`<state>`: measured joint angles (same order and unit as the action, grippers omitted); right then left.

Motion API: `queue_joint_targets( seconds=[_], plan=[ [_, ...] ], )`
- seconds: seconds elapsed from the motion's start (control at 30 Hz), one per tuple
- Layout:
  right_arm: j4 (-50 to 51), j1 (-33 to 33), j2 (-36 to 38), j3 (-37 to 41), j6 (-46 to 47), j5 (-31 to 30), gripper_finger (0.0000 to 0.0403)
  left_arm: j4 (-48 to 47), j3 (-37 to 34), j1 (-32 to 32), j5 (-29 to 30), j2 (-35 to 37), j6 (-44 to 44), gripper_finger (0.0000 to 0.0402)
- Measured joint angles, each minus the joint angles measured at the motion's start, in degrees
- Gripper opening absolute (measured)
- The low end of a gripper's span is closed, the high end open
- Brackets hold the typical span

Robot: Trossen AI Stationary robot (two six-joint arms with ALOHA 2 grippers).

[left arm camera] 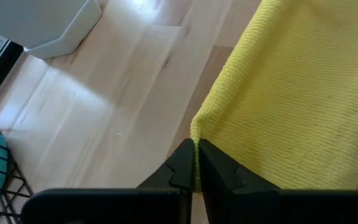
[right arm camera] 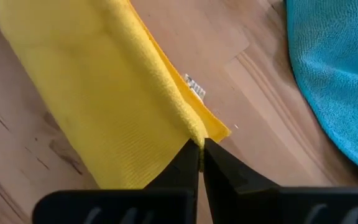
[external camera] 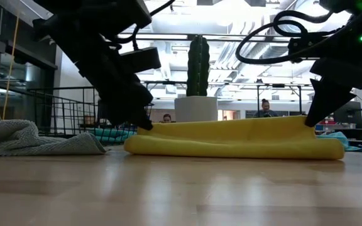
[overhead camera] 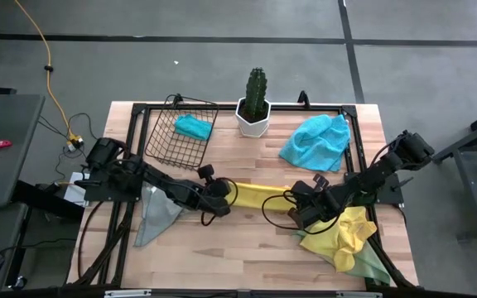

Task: Fold microfiber towels
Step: Fold the left yellow microfiber towel on the table

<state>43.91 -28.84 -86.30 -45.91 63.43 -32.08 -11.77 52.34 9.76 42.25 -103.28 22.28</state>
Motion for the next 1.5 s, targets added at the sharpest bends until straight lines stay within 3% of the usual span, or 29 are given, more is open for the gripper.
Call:
queue_joint_targets(
  seconds=[0.17, 0.3, 0.47, 0.6, 0.8, 0.93, 1.0, 1.07, 1.2, 1.27, 1.37, 1.5],
  plan=[
    [0.01, 0.0, 0.0, -0.02, -0.76, -0.07, 0.0018, 0.0, 0.0, -0.58, -0.02, 0.0, -0.96, 0.0013],
    [-0.01, 0.87, 0.0, -0.02, -1.81, -0.71, 0.0062, 0.0, 0.0, -0.81, -0.01, 0.0, -2.24, 0.0021],
    [0.01, 2.7, 0.0, -0.04, -4.18, -0.79, 0.0135, -0.02, 0.0, -0.73, 1.25, 0.0, -4.74, 0.0059],
    [0.01, 3.74, 0.89, -0.04, -7.15, -0.79, 0.0176, -1.49, 0.02, -0.16, 5.62, 0.02, -7.16, 0.0104],
    [3.52, 2.41, 5.92, -0.09, -8.84, -3.5, 0.019, -7.41, 0.0, 1.66, 8.93, 3.7, -5.99, 0.016],
    [11.53, -0.32, 9.56, -0.09, -0.33, -5.26, 0.019, -6.19, -0.38, 3.85, 7.25, 8.68, -4.95, 0.0178],
    [14.85, -2.2, 10.85, -0.09, 5.51, -5.29, 0.019, 0.89, -2.51, 5.02, 6.19, 10.93, -7.3, 0.0181],
    [16.05, -4.17, 11.82, -0.09, 10.13, -5.06, 0.019, 11.48, -7.14, 5.74, 1.55, 13.79, -11.86, 0.0183],
    [17.03, -7.62, 12.6, 0.07, 18.11, -3.3, 0.019, 37.28, -17.84, 4.86, -16.98, 19.77, -17.75, 0.0184],
    [16.22, -9.31, 13.38, 2.35, 22.51, -1.88, 0.019, 44.79, -21.56, 4.02, -21.85, 22.65, -18.01, 0.0184],
    [14.5, -11.35, 15.86, 8.63, 30.98, 2.12, 0.019, 47.65, -24.67, 3.92, -22.83, 27.51, -18.42, 0.0184],
    [7.21, -13.63, 21.83, 15.73, 39.53, 0.91, 0.019, 47.97, -25.13, 5.6, -22.83, 31.56, -20.14, 0.0184]
  ],
)
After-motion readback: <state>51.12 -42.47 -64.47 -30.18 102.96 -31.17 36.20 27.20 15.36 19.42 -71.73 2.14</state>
